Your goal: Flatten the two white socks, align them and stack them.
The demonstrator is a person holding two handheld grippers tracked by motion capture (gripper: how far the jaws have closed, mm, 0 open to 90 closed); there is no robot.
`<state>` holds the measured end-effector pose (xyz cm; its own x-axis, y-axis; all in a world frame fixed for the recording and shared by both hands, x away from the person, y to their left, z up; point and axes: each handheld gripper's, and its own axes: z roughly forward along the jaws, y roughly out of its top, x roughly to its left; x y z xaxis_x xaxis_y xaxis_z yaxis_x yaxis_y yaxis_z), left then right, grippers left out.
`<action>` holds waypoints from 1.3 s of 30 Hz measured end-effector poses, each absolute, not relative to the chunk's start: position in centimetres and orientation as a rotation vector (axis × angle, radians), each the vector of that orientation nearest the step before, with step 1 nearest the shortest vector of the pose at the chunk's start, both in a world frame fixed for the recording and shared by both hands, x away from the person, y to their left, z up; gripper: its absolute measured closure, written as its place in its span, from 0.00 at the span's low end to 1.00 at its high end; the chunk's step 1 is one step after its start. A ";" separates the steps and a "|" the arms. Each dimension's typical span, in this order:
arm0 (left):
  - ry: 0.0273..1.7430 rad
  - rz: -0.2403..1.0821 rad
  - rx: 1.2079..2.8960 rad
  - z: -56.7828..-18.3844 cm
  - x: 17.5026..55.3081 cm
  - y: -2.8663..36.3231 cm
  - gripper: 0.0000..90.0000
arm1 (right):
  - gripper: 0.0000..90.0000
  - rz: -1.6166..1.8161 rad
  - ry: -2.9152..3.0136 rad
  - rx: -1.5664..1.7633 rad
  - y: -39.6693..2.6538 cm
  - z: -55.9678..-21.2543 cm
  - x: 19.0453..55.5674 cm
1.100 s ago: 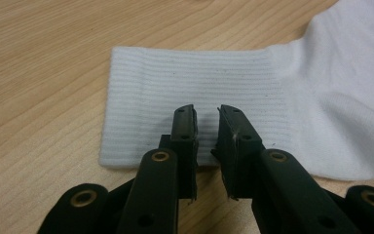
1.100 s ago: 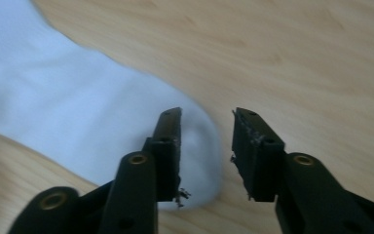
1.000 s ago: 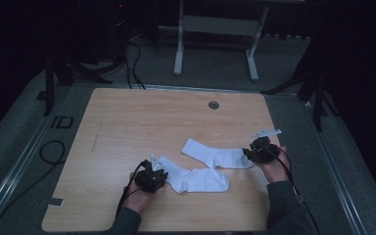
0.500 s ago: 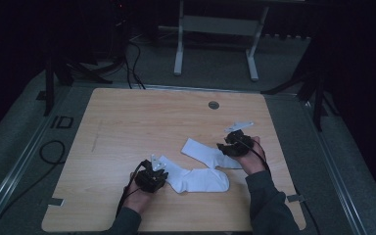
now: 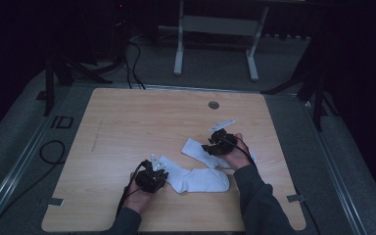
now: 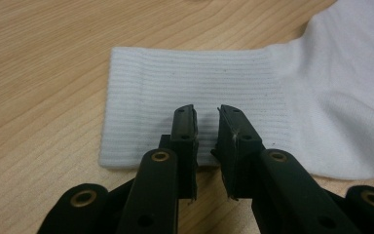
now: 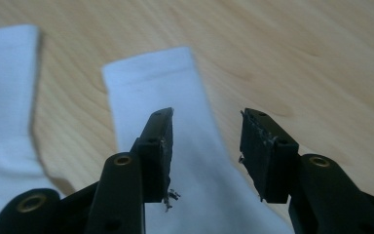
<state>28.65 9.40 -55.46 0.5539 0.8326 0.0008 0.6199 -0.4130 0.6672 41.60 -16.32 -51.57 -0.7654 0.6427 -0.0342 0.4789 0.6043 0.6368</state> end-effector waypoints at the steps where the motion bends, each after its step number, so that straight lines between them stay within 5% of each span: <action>1: 1.162 0.445 2.168 -55.5 28.7 9.4 0.86 | 0.61 0.908 2.573 0.919 -16.3 -51.6 41.6; 20: 1.162 0.441 2.164 -55.5 28.7 9.4 0.86 | 0.60 0.840 2.670 0.904 -13.7 -54.5 42.7; 26: 1.161 0.444 2.164 -55.5 28.7 9.3 0.86 | 0.89 0.819 2.666 0.863 -13.2 -54.4 42.0; 32: 1.162 0.436 2.164 -55.5 28.7 9.4 0.86 | 0.92 0.814 2.660 0.888 -13.6 -53.9 42.2; 39: 1.163 0.441 2.162 -55.5 28.7 9.4 0.86 | 0.92 0.932 2.599 0.844 -14.8 -49.3 40.5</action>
<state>28.69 9.35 -55.51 0.5534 0.8329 -0.0057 0.6199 -0.4072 0.6707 40.48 -14.79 -49.28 -0.7997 0.5990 -0.0411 0.4363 0.6268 0.6455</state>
